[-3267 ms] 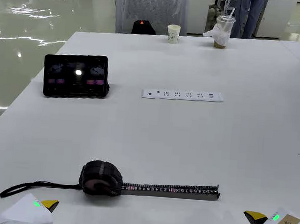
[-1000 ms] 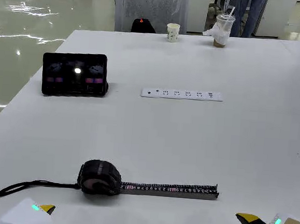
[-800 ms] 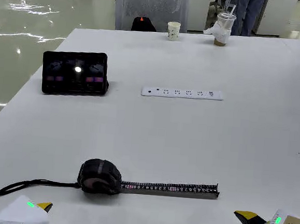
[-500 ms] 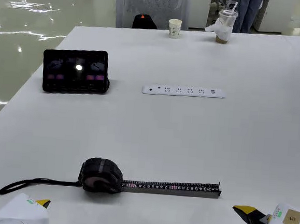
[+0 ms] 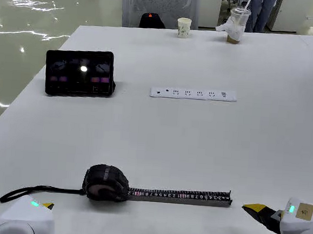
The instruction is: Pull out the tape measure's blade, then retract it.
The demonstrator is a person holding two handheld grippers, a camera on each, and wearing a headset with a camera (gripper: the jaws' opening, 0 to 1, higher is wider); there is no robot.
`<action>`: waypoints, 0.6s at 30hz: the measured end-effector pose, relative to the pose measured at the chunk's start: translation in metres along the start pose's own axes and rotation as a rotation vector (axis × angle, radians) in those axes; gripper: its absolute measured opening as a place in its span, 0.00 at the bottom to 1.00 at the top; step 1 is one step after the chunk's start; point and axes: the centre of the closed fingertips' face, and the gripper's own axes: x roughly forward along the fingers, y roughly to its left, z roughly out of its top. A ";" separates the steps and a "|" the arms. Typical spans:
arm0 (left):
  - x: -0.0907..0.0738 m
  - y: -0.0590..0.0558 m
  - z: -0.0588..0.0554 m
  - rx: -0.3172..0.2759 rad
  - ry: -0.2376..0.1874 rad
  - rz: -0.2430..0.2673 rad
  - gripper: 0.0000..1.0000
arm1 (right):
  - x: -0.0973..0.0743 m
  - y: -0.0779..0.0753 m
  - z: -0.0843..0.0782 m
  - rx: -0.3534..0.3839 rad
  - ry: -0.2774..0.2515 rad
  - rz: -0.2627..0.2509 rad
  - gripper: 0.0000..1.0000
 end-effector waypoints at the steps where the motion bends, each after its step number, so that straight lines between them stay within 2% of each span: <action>1: 0.000 0.000 0.000 -0.001 -0.001 -0.001 0.99 | 0.000 -0.001 0.000 -0.004 0.001 0.002 0.87; 8: 0.004 0.002 0.004 -0.011 -0.007 0.010 0.99 | 0.005 -0.009 -0.006 -0.031 0.030 0.012 0.85; 18: 0.009 0.004 0.010 -0.020 -0.014 0.016 0.99 | 0.010 -0.022 -0.007 -0.074 0.044 0.014 0.81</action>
